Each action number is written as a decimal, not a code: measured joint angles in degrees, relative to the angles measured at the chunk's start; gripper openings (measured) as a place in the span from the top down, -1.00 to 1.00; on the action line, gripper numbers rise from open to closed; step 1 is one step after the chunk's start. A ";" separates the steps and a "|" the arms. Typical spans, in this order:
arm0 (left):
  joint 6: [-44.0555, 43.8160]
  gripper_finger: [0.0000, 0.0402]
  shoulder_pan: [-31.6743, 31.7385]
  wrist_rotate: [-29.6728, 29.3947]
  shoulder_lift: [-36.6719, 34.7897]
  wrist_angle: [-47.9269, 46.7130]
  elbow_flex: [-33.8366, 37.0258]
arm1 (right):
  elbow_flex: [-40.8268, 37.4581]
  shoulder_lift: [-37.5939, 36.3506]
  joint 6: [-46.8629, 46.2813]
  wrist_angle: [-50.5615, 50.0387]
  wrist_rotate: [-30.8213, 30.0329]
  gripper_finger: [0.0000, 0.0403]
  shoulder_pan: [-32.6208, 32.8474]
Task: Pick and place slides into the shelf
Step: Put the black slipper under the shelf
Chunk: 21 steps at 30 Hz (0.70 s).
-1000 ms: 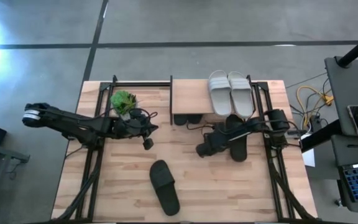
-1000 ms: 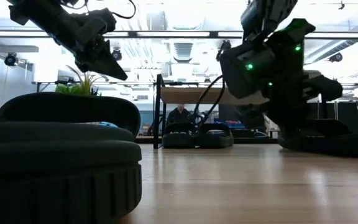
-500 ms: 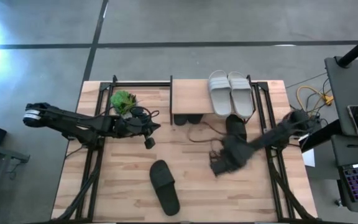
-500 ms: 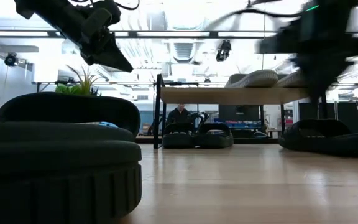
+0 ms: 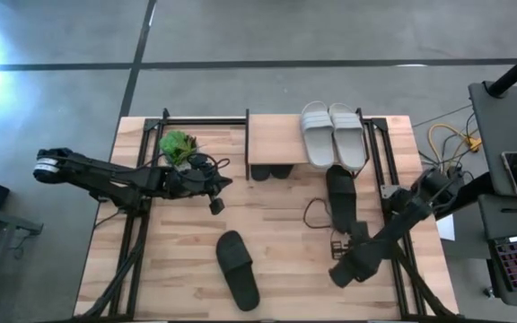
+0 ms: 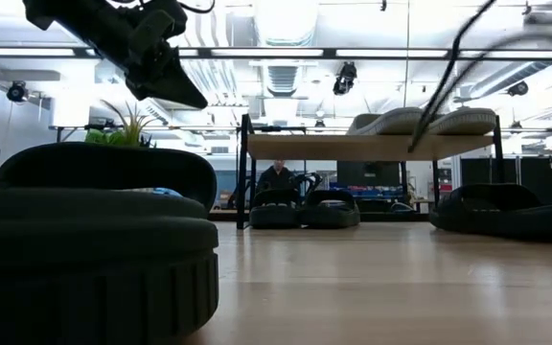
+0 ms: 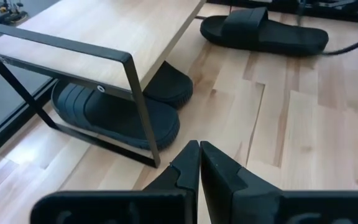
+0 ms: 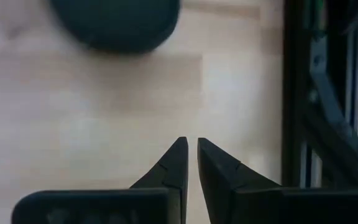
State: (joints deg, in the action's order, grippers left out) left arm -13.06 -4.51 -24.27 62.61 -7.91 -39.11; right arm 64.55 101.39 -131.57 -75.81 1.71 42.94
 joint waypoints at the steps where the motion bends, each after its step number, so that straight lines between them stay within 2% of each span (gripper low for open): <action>1: 0.00 1.00 0.00 0.00 0.00 0.18 0.00 | -1.53 0.55 -0.01 0.39 0.19 0.86 -0.22; 6: 0.00 1.00 0.00 -0.02 -0.02 -0.05 -0.33 | -10.24 0.76 2.16 12.01 1.57 0.86 -3.41; 10: -0.02 1.00 0.00 -0.01 -0.02 -0.06 -0.42 | -13.06 0.23 6.21 13.03 2.11 0.86 -6.81; 11: -0.02 1.00 0.00 -0.01 -0.02 -0.12 -0.42 | -13.61 -0.03 6.81 11.97 1.27 0.86 -7.67; 14: -0.02 1.00 0.00 0.00 -0.02 -0.21 -0.42 | -15.49 -1.15 9.99 6.83 -6.45 0.86 -10.64; 18: 0.00 1.00 0.02 -0.04 0.21 -0.15 -0.31 | -18.17 -3.50 10.58 4.90 -10.04 0.86 -15.34; 21: 0.00 1.00 0.02 -0.06 0.94 -0.15 -0.20 | -19.72 -5.47 10.62 5.70 -15.27 0.86 -19.46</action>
State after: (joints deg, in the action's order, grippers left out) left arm -13.06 -4.49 -24.34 63.55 -8.06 -39.31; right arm 44.83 95.93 -120.95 -70.12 -13.56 23.49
